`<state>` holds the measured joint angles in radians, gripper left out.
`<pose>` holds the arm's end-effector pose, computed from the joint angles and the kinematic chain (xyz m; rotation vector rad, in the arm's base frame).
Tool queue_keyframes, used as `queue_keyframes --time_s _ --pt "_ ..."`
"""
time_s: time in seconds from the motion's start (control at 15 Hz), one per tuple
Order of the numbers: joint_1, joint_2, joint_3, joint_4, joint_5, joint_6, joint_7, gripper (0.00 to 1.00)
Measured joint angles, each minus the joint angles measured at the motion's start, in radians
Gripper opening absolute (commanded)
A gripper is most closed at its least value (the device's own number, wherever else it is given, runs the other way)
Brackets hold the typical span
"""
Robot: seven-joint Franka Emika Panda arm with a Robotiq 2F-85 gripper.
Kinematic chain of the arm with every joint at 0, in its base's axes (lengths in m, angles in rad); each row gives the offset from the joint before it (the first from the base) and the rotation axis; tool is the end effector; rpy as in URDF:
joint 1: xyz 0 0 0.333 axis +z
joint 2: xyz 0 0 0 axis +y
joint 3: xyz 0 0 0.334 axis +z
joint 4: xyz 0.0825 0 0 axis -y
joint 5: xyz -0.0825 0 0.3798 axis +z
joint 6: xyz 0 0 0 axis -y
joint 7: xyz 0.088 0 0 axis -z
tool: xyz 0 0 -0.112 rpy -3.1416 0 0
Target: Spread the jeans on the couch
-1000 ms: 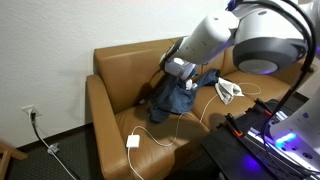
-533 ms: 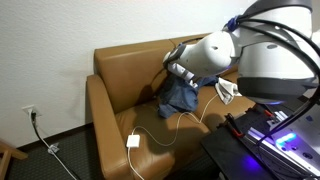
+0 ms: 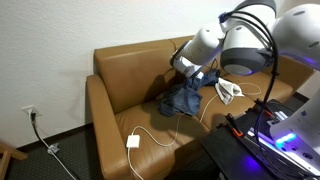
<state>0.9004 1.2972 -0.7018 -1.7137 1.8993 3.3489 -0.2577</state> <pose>0.5906 0.0404 0.0734 2.3841 -1.2046 1.2146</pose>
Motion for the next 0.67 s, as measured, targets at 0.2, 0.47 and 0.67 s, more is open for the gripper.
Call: queue_keyframes --time_s 0.2,0.47,0.67 --pt "-0.118 0.041 0.038 0.109 0.0 -0.088 0.071 0.22" --pt "-0.161 0.053 0.038 0.155 0.007 -0.125 0.09 0.6" --pt "-0.056 0.055 -0.059 0.201 0.123 -0.159 0.044 0.81"
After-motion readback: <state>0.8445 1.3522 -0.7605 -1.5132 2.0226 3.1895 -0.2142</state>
